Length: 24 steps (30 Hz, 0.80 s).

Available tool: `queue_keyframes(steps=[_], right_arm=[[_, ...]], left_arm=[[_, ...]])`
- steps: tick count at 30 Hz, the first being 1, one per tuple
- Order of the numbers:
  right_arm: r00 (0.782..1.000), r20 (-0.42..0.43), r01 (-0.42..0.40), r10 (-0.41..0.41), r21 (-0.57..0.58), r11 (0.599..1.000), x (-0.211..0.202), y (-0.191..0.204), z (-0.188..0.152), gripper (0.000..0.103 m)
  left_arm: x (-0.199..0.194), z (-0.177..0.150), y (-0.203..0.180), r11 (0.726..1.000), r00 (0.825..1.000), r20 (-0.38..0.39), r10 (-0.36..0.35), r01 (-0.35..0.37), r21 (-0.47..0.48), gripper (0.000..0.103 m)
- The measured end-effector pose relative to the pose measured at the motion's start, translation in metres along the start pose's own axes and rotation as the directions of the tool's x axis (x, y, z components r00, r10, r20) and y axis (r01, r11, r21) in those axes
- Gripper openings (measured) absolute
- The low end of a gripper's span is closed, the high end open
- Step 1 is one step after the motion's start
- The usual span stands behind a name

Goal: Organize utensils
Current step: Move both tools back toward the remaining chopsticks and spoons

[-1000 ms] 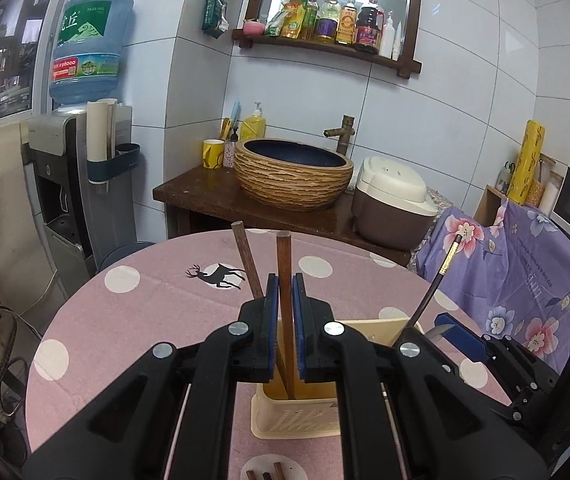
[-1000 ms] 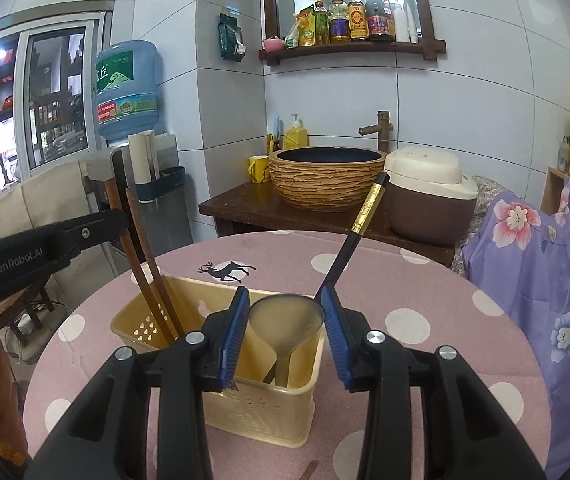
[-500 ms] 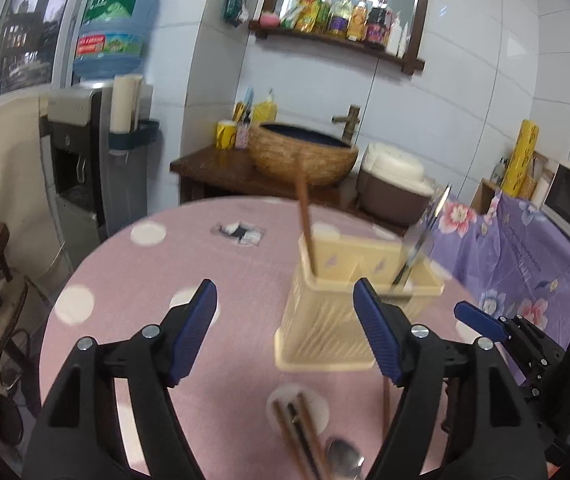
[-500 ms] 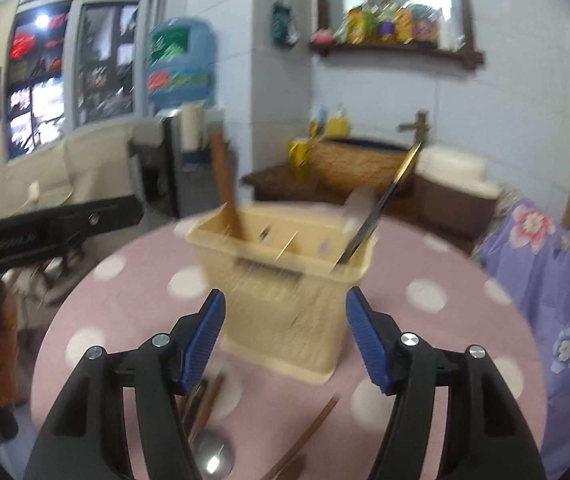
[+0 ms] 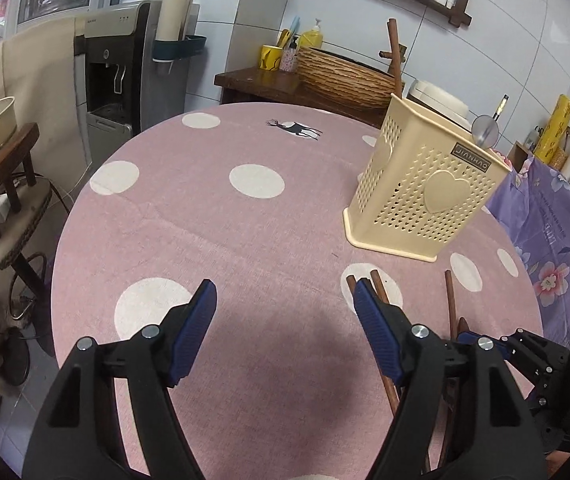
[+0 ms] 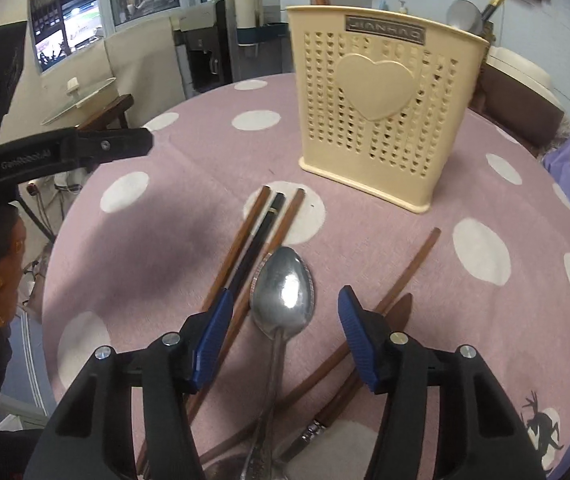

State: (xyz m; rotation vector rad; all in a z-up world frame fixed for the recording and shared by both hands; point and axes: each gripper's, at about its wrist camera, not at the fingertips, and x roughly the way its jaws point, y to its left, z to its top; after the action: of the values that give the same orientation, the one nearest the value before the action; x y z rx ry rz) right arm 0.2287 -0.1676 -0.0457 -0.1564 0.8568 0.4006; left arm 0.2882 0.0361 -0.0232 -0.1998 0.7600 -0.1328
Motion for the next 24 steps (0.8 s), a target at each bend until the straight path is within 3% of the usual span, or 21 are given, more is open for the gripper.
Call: queue_keyframes(steps=[6,12,24], right_arm=[[0.994,0.024,0.106,-0.11,0.129,0.986,-0.012,-0.019,-0.01,0.052],[0.988,-0.025,0.154,-0.152,0.215,0.965,-0.005,-0.033,-0.021,0.039],[0.997,-0.033,0.076,-0.069,0.333,0.94,0.001,-0.048,-0.025,0.027]], left_arm=[[0.002,-0.002,-0.01,1.0,1.0,-0.004,-0.011,0.011,0.026,0.071],[0.012,-0.008,-0.018,0.999,0.999,-0.035,-0.019,0.021,0.04,0.07],[0.021,-0.017,-0.025,0.998,0.998,-0.068,-0.009,0.014,0.069,0.068]])
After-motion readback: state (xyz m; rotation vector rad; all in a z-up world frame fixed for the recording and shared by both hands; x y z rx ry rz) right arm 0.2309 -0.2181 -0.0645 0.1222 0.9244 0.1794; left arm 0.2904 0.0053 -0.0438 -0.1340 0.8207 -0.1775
